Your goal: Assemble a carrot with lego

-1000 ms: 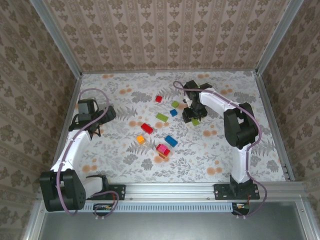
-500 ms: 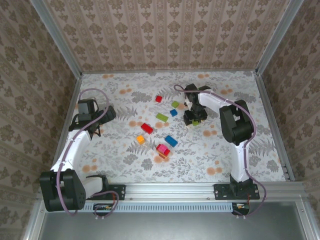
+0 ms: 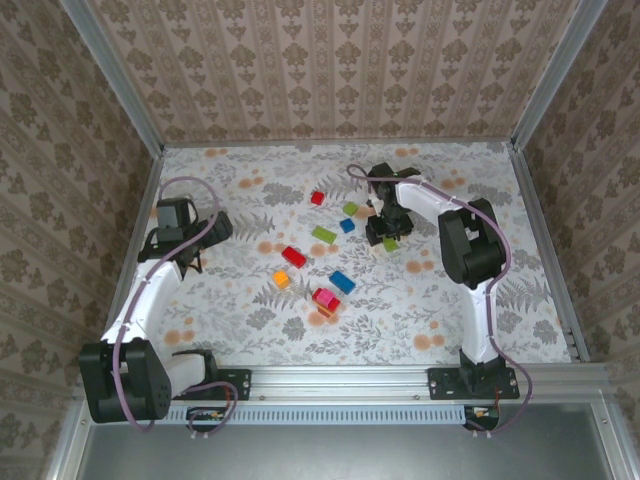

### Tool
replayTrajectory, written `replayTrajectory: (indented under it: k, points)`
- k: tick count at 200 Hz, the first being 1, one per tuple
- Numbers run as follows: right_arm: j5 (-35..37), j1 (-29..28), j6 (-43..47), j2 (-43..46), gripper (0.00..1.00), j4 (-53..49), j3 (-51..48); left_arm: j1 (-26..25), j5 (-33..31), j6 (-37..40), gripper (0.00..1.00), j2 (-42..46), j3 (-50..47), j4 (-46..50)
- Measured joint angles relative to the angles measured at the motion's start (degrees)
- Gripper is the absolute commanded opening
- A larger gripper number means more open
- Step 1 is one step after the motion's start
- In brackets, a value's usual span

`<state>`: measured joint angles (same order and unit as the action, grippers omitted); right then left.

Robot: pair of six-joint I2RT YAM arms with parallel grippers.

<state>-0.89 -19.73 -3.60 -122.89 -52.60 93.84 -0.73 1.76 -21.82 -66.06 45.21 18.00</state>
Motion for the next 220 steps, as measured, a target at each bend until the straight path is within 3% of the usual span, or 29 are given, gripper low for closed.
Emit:
replayTrajectory:
  k: [48,115,187,220]
  points:
    - [0.1,0.1,0.6,-1.4,0.40,-0.2,0.9,0.0,0.0,0.0,1.00,0.0,0.0,0.0]
    - [-0.3,-1.3,0.6,0.3,0.35,-0.2,-0.9,0.0,0.0,0.0,1.00,-0.6,0.2,0.0]
    - [-0.8,-20.0,0.4,17.6,0.36,-4.5,-5.6,0.0,0.0,0.0,1.00,-0.6,0.2,0.0]
    - [-1.3,-25.2,0.0,21.3,0.36,-7.6,-5.7,0.0,0.0,0.0,1.00,-0.6,0.2,0.0]
